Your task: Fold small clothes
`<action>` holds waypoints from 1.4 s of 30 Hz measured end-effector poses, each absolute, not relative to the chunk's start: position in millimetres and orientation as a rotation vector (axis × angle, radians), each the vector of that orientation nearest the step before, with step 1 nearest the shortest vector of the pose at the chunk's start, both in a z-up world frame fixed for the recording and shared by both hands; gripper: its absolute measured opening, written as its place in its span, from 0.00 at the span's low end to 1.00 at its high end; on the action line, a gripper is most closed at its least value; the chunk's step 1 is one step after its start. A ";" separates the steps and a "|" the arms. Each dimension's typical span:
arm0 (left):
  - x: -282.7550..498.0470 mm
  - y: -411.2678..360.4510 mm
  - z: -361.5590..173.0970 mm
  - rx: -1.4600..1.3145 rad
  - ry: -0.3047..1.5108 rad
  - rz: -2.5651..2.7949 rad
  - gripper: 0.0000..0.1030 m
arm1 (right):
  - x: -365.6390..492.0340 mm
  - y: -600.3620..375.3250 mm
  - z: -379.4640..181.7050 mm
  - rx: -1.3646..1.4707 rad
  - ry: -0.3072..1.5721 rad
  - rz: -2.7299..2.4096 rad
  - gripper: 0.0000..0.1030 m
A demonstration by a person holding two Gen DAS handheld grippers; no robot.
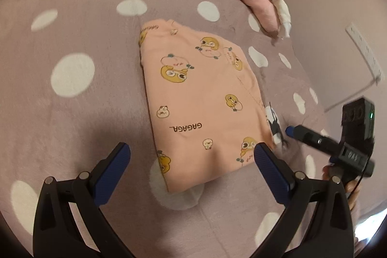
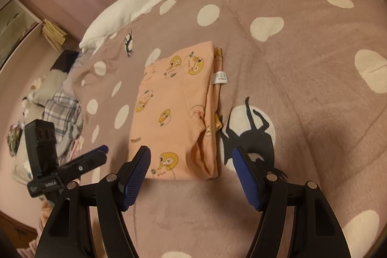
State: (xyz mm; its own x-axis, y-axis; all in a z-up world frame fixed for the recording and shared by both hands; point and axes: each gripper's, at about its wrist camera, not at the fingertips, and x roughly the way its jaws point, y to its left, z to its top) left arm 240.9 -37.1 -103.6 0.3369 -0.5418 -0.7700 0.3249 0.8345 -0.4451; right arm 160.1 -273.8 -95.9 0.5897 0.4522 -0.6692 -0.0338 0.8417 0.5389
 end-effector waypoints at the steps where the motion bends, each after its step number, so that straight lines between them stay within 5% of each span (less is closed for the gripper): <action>1: 244.7 -35.7 -106.2 -0.254 1.102 -0.565 0.99 | 162.1 -273.9 -96.6 0.512 0.905 0.298 0.68; 42: 276.6 -52.2 -129.5 -0.267 1.142 -0.605 0.99 | 223.9 -264.0 -116.5 0.494 0.977 0.327 0.68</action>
